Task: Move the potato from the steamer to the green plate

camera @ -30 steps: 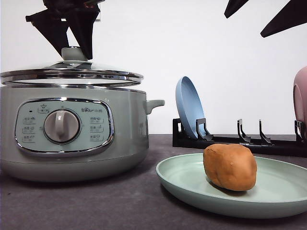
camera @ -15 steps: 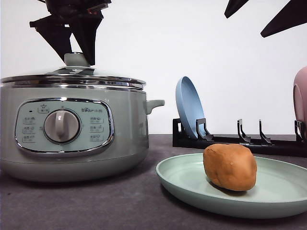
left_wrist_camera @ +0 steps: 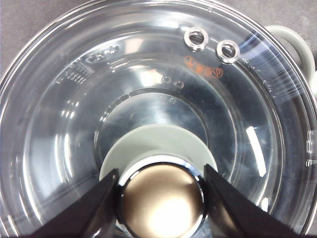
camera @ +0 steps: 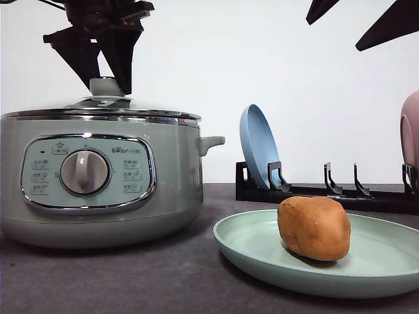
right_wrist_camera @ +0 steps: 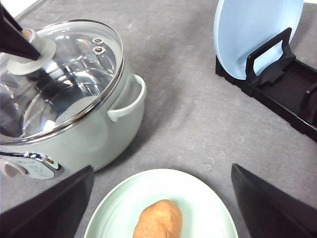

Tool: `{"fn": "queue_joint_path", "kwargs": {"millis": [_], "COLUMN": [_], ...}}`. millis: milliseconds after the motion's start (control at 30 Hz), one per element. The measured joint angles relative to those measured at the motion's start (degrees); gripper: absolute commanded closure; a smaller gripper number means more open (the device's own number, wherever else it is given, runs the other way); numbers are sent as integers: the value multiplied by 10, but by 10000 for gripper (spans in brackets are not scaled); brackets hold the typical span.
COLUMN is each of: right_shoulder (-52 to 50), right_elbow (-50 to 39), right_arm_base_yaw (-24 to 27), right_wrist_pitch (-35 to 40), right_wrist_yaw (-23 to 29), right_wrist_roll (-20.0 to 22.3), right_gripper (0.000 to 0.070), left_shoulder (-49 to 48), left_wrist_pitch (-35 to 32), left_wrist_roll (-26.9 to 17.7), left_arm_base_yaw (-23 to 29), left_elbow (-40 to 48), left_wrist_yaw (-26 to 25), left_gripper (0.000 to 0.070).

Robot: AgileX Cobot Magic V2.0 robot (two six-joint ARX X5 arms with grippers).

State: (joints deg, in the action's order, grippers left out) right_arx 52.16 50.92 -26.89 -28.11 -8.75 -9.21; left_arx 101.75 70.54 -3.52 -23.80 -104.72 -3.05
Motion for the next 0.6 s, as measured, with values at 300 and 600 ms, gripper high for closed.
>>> {"fn": "queue_joint_path", "kwargs": {"millis": [300,600], "right_shoulder": [0,0], "right_elbow": [0,0], "right_arm_base_yaw": [0,0], "right_wrist_pitch": [0,0], "right_wrist_yaw": [0,0], "right_wrist_roll": [0,0], "right_gripper": [140,140], "left_shoulder": [3,3], "left_wrist_pitch": [5,5], "left_wrist_roll": [0,0], "left_arm_base_yaw": [-4,-3], "left_elbow": [0,0], "left_wrist_yaw": [20,20], "left_gripper": [699,636]}}
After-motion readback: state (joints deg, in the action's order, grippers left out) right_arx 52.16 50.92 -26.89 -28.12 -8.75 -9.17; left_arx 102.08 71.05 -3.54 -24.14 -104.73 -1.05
